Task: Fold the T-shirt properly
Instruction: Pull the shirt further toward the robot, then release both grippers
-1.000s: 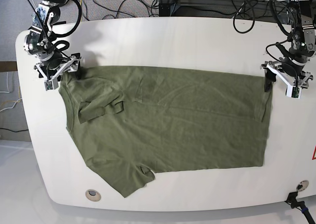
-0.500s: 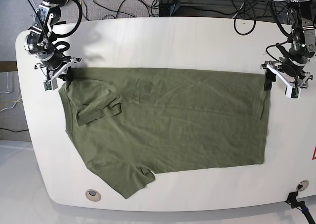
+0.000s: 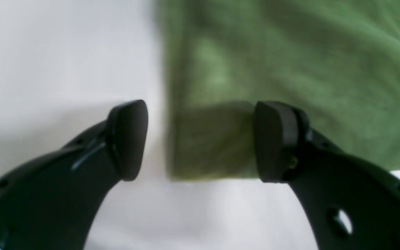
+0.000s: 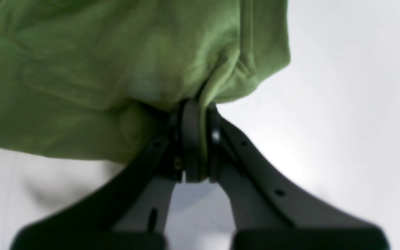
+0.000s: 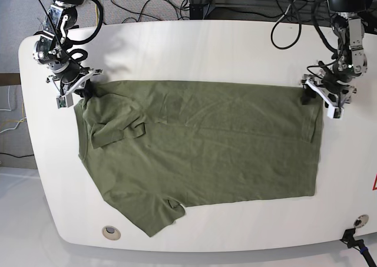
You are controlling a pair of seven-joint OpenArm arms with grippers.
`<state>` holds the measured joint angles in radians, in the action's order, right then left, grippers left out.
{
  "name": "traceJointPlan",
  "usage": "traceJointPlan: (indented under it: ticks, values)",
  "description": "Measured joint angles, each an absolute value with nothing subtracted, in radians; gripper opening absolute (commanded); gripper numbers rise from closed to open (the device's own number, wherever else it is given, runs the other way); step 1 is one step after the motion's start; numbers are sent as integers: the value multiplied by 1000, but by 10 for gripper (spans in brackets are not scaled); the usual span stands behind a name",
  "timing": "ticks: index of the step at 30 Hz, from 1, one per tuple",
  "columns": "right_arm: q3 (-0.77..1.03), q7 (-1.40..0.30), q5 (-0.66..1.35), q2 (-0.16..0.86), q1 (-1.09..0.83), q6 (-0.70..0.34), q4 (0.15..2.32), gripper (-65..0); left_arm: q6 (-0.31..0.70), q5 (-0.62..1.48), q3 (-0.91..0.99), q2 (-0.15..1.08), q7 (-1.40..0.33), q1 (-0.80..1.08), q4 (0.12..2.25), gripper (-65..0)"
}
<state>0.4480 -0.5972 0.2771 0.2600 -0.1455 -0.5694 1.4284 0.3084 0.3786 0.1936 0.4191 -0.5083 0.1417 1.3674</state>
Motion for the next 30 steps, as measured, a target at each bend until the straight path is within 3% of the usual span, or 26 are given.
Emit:
traceJointPlan:
  ticks: [3, 9, 17, 30]
  values:
    - [448, -597, 277, 260, -145, -569, 1428, -650, 308, 383, 171, 426, -479, 139, 1348, -264]
    - [451, -597, 277, 257, -150, -570, 1428, -650, 308, 389, 167, 425, -477, 138, 1349, -650]
    - [448, -605, 278, 252, -244, -574, 1513, -650, 307, 396, 175, 432, -471, 192, 1385, -650]
    - [517, -607, 287, 239, -557, -580, 1718, -650, 315, 416, 281, 488, -456, 563, 1600, -650]
